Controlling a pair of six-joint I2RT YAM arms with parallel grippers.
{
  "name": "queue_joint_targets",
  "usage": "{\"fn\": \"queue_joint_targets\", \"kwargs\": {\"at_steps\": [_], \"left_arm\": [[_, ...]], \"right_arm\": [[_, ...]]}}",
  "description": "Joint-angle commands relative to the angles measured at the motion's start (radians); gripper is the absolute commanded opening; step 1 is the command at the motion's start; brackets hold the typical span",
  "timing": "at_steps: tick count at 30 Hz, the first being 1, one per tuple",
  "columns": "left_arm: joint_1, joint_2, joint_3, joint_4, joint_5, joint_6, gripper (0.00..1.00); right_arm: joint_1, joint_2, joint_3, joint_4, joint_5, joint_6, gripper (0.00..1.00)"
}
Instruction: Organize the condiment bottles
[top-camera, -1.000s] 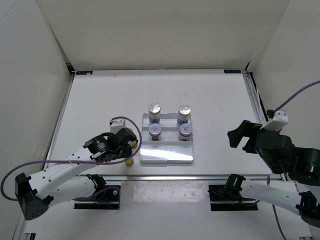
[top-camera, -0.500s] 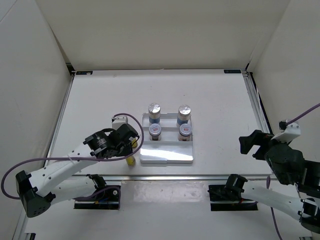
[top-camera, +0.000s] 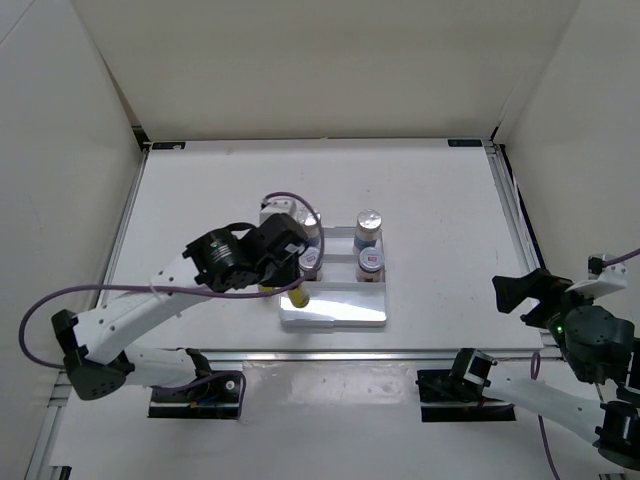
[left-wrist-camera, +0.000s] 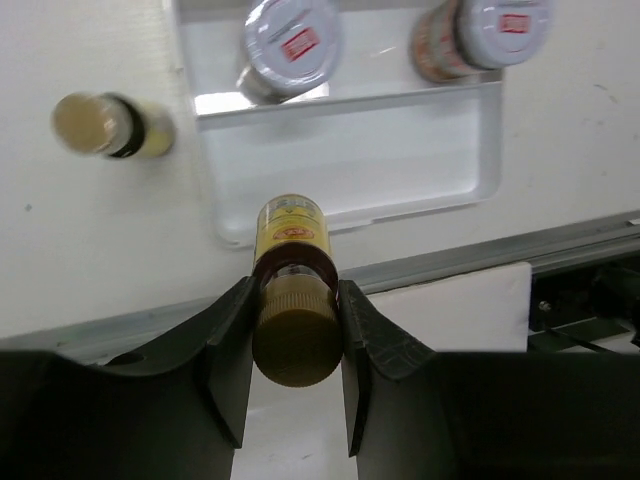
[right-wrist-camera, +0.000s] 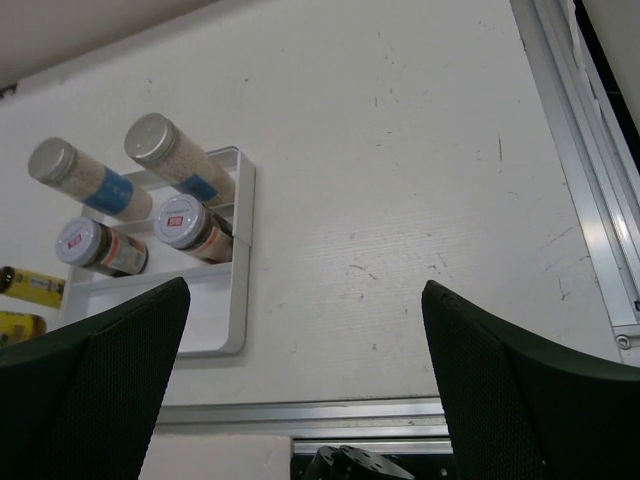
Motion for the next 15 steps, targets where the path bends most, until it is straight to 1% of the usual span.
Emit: {"fn": "queue_joint_targets", "kwargs": {"at_steps": [1, 2, 4, 5, 6, 10, 15], "left_arm": [[-0.068, 0.107, 0.176, 0.037, -0.034, 0.028, 0.11], [-0.098, 0.144, 0.21, 0.037, -0.046, 0.037, 0.11], [-0.135, 0.283, 0.299, 0.037, -0.077, 0.046, 0.11], [-0.135, 0.284, 0.321, 0.037, -0.086, 0.046, 0.11], [-0.149, 0.34, 0.338, 0.047, -0.086, 0.046, 0.11], [-0.169, 0.442, 0.359, 0.121, -0.086, 0.057, 0.11], [-0.206, 0.529, 0.382, 0.202, -0.111, 0.057, 0.11]], "right_arm": [[0.037, -0.024, 0.006, -0.087, 0.058, 0.057, 1.0], [0.037, -0.024, 0.006, -0.102, 0.067, 0.066, 1.0], [0.077, 0.0, 0.006, -0.116, 0.077, 0.086, 1.0], [0.077, 0.001, 0.006, -0.127, 0.077, 0.1, 1.0], [0.088, 0.014, 0.015, -0.127, 0.077, 0.1, 1.0], [0.088, 0.024, 0.015, -0.127, 0.077, 0.1, 1.0], [0.088, -0.013, 0.015, -0.127, 0.077, 0.109, 1.0]]}}
